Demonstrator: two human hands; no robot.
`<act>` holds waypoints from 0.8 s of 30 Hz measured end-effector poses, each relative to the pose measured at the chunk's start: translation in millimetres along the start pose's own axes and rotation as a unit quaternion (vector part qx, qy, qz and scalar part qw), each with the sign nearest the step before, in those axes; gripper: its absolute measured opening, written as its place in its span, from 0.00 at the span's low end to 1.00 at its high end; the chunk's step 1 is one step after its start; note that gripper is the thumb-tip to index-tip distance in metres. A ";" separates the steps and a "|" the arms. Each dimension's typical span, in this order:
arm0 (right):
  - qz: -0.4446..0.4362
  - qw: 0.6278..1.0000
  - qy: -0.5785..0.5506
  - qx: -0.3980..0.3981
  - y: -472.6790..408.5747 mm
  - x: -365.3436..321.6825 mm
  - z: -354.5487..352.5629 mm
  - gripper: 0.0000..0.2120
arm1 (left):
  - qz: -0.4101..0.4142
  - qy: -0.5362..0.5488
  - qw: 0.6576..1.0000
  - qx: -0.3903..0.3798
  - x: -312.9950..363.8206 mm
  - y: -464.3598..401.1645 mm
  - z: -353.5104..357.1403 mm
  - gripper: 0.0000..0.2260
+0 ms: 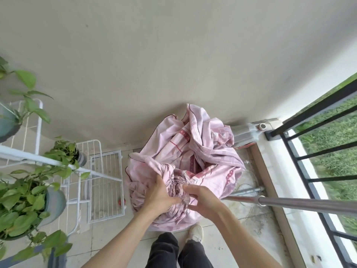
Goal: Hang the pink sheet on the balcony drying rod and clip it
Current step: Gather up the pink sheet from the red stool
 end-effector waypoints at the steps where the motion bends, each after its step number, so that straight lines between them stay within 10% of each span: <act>1: -0.001 1.000 0.001 -0.005 9.3 -5.7 4.0 0.01 | 0.007 0.017 1.000 0.003 6.0 7.5 -7.4 0.48; 9: -0.185 0.981 0.038 0.052 87.2 -93.6 15.6 0.07 | 0.114 0.196 0.971 0.069 69.8 59.2 -93.2 0.36; 17: -0.290 0.941 0.118 0.130 156.8 -161.3 -9.5 0.41 | 0.231 0.260 0.932 0.105 150.8 100.5 -156.3 0.27; 24: -0.219 0.963 0.093 0.128 167.7 -152.4 -26.9 0.42 | 0.251 0.328 0.895 0.169 170.9 123.4 -189.4 0.24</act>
Point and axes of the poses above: each hand's wrist, its own y-axis away from the middle knuckle, its own z-axis out of the palm, x = y × z, the point moved 6 cm from there along -y, towards the middle knuckle
